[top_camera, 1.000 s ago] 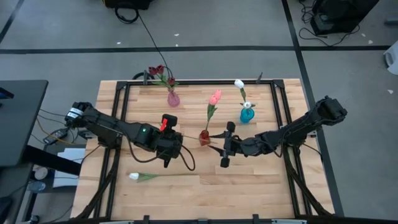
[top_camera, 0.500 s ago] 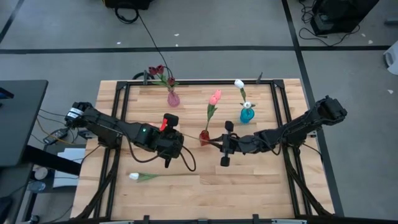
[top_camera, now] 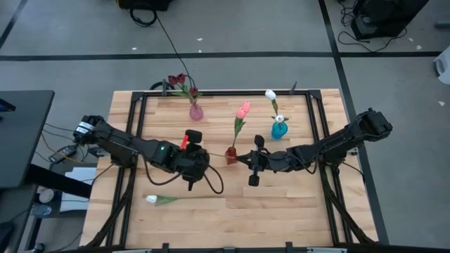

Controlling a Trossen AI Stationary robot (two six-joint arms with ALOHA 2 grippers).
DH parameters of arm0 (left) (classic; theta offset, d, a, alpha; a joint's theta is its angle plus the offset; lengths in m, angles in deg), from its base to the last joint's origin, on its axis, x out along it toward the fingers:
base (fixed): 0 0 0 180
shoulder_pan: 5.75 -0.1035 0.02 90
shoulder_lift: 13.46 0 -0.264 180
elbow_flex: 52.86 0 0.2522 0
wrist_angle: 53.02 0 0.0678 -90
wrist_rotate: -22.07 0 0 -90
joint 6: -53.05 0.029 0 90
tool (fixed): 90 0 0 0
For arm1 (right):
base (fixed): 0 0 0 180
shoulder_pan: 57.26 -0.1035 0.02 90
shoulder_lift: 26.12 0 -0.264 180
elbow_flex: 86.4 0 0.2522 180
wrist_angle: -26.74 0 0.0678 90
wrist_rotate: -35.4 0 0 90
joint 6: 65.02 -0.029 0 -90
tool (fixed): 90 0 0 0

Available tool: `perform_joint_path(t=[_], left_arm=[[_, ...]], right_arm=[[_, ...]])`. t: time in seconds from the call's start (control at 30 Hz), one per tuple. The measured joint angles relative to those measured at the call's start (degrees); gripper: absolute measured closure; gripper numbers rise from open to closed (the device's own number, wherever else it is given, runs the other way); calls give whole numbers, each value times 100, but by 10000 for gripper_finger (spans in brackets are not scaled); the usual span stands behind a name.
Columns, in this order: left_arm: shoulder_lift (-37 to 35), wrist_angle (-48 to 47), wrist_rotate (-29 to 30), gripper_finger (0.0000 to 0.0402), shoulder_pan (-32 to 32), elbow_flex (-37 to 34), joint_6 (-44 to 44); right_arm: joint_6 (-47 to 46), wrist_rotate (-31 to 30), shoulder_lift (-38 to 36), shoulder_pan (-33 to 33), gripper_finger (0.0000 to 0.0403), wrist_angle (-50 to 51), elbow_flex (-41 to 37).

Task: Sort flowers into vase by color
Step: Put the pink flower into the red vase

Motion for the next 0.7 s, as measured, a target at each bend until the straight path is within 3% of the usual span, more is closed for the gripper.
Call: perform_joint_path(t=[0.2, 0.33, 0.47, 0.7], left_arm=[[0, 520, -75, 297, 179, 0, 23], [-15, 1581, -864, 300, 251, -307, -13], [-11, 2744, -1322, 315, 284, -1116, -13], [-495, 6302, -2002, 339, -26, -3092, -251]], right_arm=[[-200, -488, -2, -2, 391, -4, 0], [-238, -1317, -2, -2, 391, -181, 0], [-198, -1784, -2, -147, 391, -478, 0], [856, -3140, -5, -753, 391, -1477, -7]])
